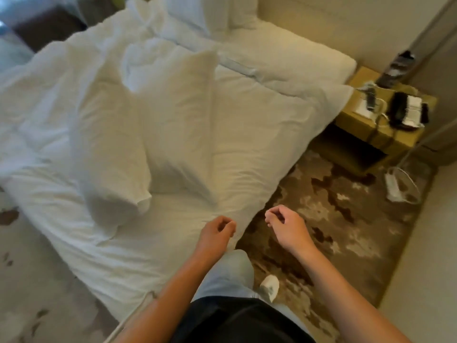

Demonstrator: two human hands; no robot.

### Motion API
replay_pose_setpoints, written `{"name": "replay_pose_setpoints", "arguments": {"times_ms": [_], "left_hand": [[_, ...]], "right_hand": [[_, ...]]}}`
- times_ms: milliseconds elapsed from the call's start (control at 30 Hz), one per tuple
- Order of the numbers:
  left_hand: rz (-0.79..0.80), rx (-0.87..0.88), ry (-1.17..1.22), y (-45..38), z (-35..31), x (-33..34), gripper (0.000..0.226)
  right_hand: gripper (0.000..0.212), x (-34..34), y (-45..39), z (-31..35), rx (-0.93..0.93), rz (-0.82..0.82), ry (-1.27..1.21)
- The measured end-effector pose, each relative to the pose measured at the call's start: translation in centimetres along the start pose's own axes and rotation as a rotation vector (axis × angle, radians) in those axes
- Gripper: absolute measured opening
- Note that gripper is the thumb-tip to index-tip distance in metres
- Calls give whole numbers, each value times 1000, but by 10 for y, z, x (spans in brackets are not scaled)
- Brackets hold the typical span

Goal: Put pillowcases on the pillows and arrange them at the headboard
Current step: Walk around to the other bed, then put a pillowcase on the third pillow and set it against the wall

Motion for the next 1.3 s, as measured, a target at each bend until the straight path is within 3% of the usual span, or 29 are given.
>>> {"name": "replay_pose_setpoints", "arguments": {"times_ms": [267, 467, 567, 733, 867, 1000, 1100, 1200, 1300], "left_hand": [[-257, -150, 393, -139, -44, -99, 16], [-367, -197, 511, -240, -108, -177, 17], [-510, -245, 551, -283, -131, -215, 24], [-695, -291, 248, -345, -155, -245, 52], [-605, -374, -54, -391, -137, -245, 68], [-527, -426, -151, -416, -112, -236, 75], [-547, -423, -191, -422, -107, -232, 79], [-548, -421, -222, -426, -104, -228, 84], [-515, -432, -229, -428, -104, -225, 89]], "right_hand": [[16, 53, -209, 68, -151, 277, 203], [14, 90, -323, 111, -166, 337, 276], [20, 110, -371, 122, -137, 342, 258], [41, 156, -449, 117, -104, 374, 260], [74, 197, -503, 100, -68, 381, 262], [119, 239, -539, 83, 2, 402, 203], [138, 261, -555, 67, 75, 382, 121], [147, 275, -554, 45, 219, 381, 36], [134, 284, -550, 41, 200, 307, -72]]}}
Point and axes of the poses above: each hand's wrist, its own y-axis away from the middle knuckle, its own x-axis out of the palm, z = x × y, the point moved 9 cm from there along -y, towards the middle knuckle, and after that the axes turned 13 degrees about -x, right-handed, at the moved point
